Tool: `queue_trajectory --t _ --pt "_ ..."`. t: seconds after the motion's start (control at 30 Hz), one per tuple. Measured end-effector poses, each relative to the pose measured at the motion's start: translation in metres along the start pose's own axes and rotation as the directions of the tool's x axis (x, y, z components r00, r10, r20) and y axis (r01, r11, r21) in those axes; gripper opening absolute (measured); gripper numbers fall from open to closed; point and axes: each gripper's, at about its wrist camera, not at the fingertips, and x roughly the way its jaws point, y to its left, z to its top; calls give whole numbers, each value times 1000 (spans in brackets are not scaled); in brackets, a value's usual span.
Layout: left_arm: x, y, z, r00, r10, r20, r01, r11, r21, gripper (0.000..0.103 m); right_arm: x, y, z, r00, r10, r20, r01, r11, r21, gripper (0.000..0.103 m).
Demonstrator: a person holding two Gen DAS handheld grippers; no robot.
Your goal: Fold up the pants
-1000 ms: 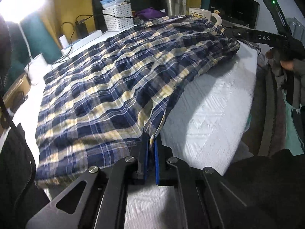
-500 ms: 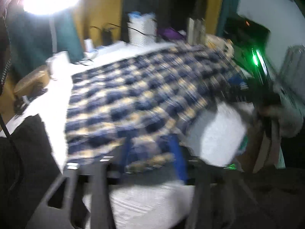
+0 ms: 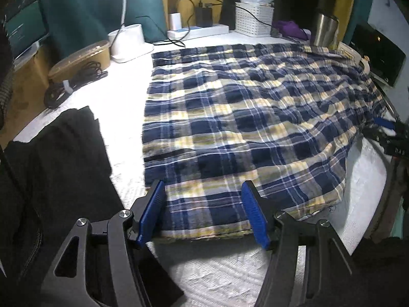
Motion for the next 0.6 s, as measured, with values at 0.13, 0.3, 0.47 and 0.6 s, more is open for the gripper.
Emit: queue_trajectory --t 0.13,0.3,0.47,0.6 --pt "-11 6 10 999 -4 53 4 1000 -4 62 -10 -14 -3 1000 28 11 -28 996 82 96" --pt "-8 17 27 997 22 72 -20 999 -29 62 -23 -28 -4 999 25 36 -30 990 140 96" --pt "5 23 42 998 39 54 -37 999 -31 62 -23 -42 -8 999 31 32 -37 980 195 100" --pt "10 21 52 998 44 48 -43 999 -12 62 -15 -56 -11 997 65 42 -74 960 270 101"
